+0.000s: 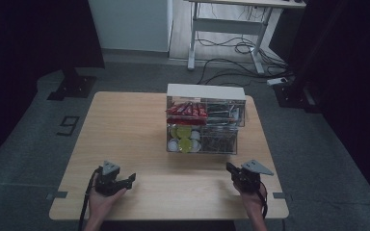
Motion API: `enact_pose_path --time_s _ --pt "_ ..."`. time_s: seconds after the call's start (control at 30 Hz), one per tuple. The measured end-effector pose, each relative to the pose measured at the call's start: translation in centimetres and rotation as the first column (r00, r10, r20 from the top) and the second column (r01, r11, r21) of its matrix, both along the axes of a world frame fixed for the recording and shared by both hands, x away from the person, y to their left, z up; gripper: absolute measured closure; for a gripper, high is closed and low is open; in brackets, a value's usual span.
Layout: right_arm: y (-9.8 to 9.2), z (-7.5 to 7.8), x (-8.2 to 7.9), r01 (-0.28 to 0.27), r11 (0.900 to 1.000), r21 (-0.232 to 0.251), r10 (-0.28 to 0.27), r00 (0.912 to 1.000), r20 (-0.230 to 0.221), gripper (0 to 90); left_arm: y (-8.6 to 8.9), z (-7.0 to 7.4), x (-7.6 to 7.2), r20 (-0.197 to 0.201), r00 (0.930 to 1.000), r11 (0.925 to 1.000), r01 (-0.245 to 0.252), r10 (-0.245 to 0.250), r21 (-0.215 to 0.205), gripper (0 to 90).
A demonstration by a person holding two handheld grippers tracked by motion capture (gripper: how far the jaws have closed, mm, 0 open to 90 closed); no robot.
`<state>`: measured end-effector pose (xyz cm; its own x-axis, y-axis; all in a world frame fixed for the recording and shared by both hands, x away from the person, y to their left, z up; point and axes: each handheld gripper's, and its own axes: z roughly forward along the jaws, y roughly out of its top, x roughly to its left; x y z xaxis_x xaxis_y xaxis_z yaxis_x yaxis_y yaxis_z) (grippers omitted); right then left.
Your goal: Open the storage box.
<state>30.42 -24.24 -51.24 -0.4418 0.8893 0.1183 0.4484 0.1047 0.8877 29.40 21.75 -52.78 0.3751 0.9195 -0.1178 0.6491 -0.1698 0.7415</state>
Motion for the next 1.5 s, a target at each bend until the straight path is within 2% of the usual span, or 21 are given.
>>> enact_pose_path --time_s 0.53,1.17,1.5 --pt "1.0 0.6 1.3 -0.028 0.999 0.032 0.029 0.9994 -0.018 89.7 0.2 0.0 0.0 -0.003 1.0 1.0 -0.006 0.006 0.0 28.2" --pt "2.9 -0.2 3.8 -0.052 0.998 0.038 0.054 0.9968 -0.059 89.6 0.7 0.0 -0.1 -0.003 0.9996 0.9997 -0.026 0.026 0.0 28.1" --pt "2.8 -0.3 4.0 -0.045 0.998 0.036 0.047 0.9974 -0.055 89.6 0.4 0.0 -0.2 0.0 0.9996 0.9996 -0.028 0.028 0.004 28.2"
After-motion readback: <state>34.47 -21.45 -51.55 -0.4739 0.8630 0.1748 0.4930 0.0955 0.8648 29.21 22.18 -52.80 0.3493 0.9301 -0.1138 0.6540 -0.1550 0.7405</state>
